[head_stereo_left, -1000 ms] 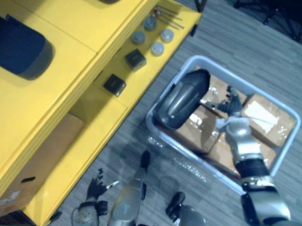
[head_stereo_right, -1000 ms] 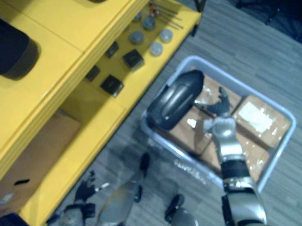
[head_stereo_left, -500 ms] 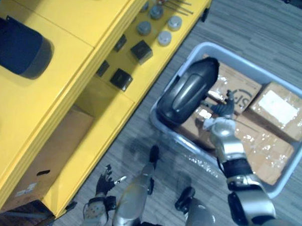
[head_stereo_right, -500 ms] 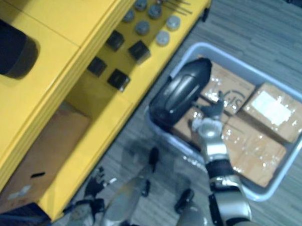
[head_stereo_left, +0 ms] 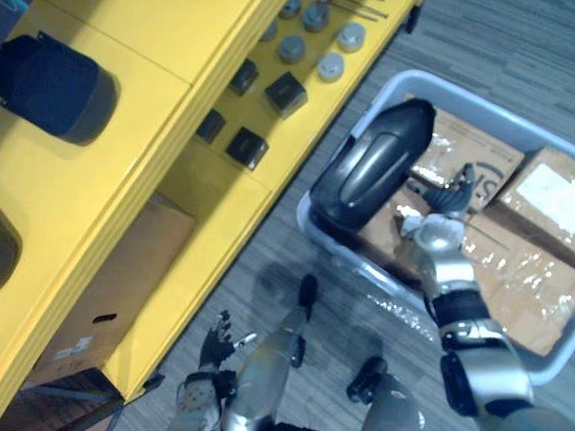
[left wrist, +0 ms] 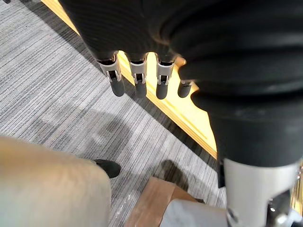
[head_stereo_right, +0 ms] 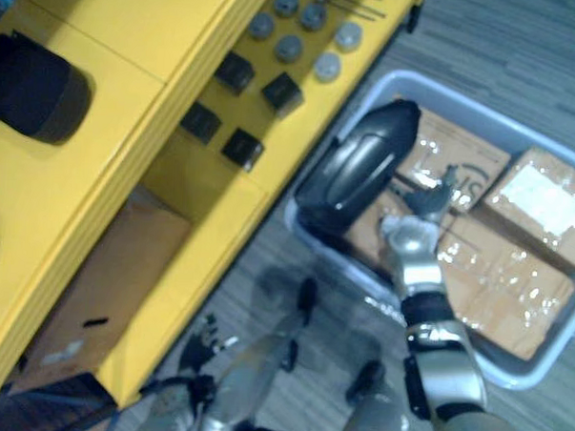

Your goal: Walk over and take plastic housings, then place them on the shelf

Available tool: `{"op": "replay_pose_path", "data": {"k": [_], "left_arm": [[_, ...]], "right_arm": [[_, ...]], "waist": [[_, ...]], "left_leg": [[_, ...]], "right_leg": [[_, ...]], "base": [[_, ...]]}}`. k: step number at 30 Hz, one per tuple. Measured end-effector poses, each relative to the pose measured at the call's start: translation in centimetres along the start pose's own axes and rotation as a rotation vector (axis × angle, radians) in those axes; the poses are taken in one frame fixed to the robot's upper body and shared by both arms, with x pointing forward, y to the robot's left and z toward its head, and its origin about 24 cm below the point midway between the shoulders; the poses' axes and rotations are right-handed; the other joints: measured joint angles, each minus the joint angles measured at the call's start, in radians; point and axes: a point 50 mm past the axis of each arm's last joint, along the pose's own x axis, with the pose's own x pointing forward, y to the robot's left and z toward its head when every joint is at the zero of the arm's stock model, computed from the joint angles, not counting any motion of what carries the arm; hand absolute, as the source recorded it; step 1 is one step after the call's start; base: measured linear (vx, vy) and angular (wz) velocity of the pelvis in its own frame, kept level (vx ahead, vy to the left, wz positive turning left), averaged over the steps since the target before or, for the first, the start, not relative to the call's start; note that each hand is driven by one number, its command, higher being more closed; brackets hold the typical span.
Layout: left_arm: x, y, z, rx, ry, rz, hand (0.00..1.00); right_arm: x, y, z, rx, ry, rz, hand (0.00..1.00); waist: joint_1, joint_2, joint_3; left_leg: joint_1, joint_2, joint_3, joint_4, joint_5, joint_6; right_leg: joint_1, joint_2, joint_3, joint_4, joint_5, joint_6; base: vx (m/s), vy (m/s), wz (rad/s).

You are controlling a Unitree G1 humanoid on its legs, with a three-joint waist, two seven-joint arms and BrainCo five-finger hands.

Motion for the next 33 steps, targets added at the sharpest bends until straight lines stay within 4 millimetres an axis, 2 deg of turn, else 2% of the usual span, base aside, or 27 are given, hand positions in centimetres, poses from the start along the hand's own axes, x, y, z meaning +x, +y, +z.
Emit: {"op": "replay_pose_path", "data": {"k": [9, 12, 15, 18, 21, 24, 26, 29, 33], "left_arm": [[-0.1, -0.2, -0.3, -0.013, 0.017, -0.008, 0.0], [0.1, -0.6, -0.2, -0.006, 0.013, -0.023, 0.0], [0.1, -0.7, -0.1, -0.007, 0.004, -0.017, 0.0], [0.0, -0.7, -0.1, -0.008, 0.002, -0.013, 0.0], [0.0, -0.5, -0.2, -0.011, 0.006, -0.007, 0.0], [0.0, -0.1, -0.2, -0.011, 0.005, -0.001, 0.0], [0.0, 0.2, -0.2, -0.006, 0.005, 0.0, 0.0], [-0.1, 0.4, -0.2, -0.008, 0.005, 0.007, 0.0], [-0.1, 0.7, -0.2, -0.011, 0.003, 0.02, 0.0]], "right_arm": [[0.2, 0.2, 0.1, -0.003, 0.008, 0.002, 0.0], [0.2, -0.1, 0.4, -0.021, -0.021, -0.061, 0.0], [-1.1, 0.0, 1.3, 0.014, -0.093, -0.119, 0.0], [-2.8, -0.2, 2.9, 0.06, -0.245, -0.141, 0.0], [-4.0, 0.1, 5.1, 0.088, -0.423, -0.08, 0.0], [-4.9, 1.4, 6.4, 0.087, -0.534, 0.086, 0.0], [-5.6, 2.8, 7.1, 0.107, -0.563, 0.237, 0.0], [-5.9, 3.9, 8.0, 0.143, -0.559, 0.372, 0.0], [-5.9, 4.8, 8.2, 0.159, -0.534, 0.454, 0.0]], "waist": [[-0.014, 0.006, -0.001], [-0.014, 0.023, 0.001], [-0.018, 0.026, 0.001], [-0.021, 0.025, 0.001], [-0.031, 0.022, 0.004], [-0.042, 0.011, 0.01], [-0.042, 0.0, 0.013], [-0.04, -0.003, 0.015], [-0.029, -0.003, 0.015]], "left_leg": [[0.0, -0.001, -0.012, 0.0, 0.004, -0.006], [-0.001, -0.001, -0.013, 0.0, 0.004, -0.006], [-0.001, 0.0, -0.012, 0.0, 0.005, -0.006], [0.0, 0.001, -0.009, 0.0, 0.005, -0.006], [0.002, 0.003, -0.006, 0.0, 0.005, -0.006], [0.011, 0.008, -0.003, 0.0, 0.005, -0.006], [0.019, 0.014, 0.004, -0.002, 0.004, -0.007], [0.019, 0.016, 0.006, -0.004, 0.004, -0.007], [0.019, 0.014, 0.005, -0.013, 0.007, -0.008]], "right_leg": [[-0.005, -0.004, -0.007, 0.026, -0.018, -0.006], [-0.004, -0.003, -0.009, 0.026, -0.018, -0.006], [-0.002, -0.002, -0.005, 0.021, -0.018, -0.006], [0.0, 0.001, -0.001, 0.012, -0.017, -0.004], [0.003, 0.004, 0.002, 0.009, -0.015, -0.002], [0.012, 0.009, 0.005, 0.006, -0.013, -0.002], [0.016, 0.014, 0.007, 0.005, -0.011, -0.004], [0.015, 0.015, 0.007, 0.006, -0.011, -0.004], [0.01, 0.012, 0.007, 0.008, -0.01, -0.003]], "base": [[-0.01, -0.068, 0.04], [0.0, -0.057, 0.02], [0.01, -0.052, -0.01], [0.02, -0.051, -0.03], [0.0, -0.046, -0.04], [-0.02, -0.05, -0.04], [-0.03, -0.054, -0.08], [-0.03, -0.042, -0.01], [0.0, 0.0, 0.0]]}}
